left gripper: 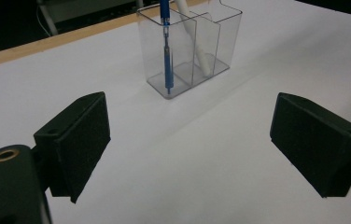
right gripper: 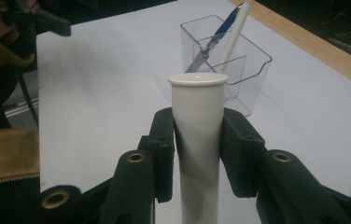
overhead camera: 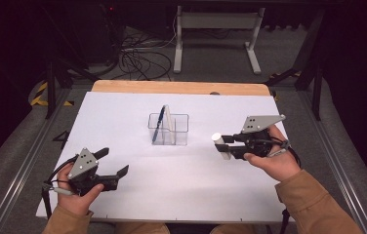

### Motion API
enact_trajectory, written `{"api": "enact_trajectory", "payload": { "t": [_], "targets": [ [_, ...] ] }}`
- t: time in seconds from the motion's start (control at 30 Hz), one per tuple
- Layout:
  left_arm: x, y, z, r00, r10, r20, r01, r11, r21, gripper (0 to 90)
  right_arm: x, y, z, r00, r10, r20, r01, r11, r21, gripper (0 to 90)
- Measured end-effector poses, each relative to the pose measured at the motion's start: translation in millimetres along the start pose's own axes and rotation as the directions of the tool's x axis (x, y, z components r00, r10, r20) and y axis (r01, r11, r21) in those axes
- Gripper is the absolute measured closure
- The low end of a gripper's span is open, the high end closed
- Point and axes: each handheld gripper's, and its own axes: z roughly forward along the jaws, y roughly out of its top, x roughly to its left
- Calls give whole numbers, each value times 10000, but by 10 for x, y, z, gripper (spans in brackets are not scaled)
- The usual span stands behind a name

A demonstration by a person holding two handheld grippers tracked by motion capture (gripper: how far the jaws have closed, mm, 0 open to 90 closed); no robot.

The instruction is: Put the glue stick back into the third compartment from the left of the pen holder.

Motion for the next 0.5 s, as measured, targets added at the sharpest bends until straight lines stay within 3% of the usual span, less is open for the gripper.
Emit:
{"api": "enact_trajectory", "payload": {
  "t": [0.27, 0.5],
  "targets": [
    [7, -4, -11, 10000, -15, -5, 15, 10000, -33, 130, -14, 80, 74, 9969, 721, 316, -703, 9960, -544, 678],
    [13, -5, -11, 10000, -18, 5, 18, 10000, -18, 130, -47, 136, 144, 9848, 1571, 745, -1497, 9840, -963, 677]
  ]
}}
